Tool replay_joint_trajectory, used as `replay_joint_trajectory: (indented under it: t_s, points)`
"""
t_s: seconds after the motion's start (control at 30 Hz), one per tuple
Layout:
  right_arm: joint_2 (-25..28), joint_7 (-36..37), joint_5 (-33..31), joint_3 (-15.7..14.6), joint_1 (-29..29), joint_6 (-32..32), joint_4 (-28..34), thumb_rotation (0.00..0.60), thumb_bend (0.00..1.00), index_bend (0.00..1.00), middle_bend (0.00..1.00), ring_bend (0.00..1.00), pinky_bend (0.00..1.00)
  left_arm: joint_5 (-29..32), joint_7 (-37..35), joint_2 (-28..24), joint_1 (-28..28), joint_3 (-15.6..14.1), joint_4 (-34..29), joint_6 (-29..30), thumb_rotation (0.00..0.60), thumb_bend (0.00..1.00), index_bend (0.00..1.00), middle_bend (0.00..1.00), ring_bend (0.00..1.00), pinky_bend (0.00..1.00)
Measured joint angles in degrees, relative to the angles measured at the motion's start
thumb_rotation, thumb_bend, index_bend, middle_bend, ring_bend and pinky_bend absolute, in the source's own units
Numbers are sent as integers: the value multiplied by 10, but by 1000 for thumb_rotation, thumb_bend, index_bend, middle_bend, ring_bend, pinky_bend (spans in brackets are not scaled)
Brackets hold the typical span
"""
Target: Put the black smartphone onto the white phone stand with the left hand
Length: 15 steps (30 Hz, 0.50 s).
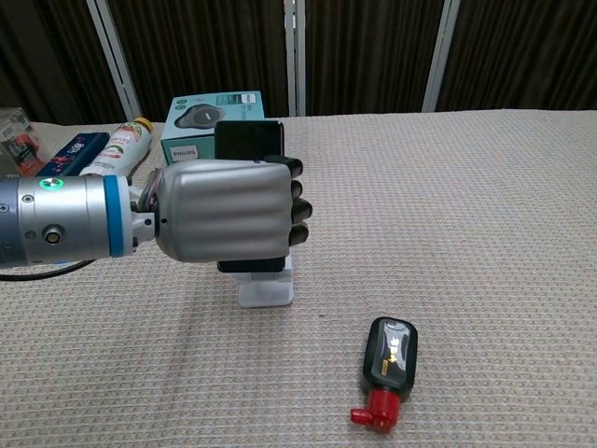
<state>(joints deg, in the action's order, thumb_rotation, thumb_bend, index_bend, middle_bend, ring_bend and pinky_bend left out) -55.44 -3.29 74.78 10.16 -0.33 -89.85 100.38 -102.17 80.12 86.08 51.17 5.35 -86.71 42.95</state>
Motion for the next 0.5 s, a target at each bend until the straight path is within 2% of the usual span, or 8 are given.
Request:
replay_joint_trajectory:
  t_s: [0.5]
  points:
    - [5,14,0,0,-3,-1,-2,600,0,0,0,0,0,27,57,28,-10,4,8,8,600,0,533,412,451,416]
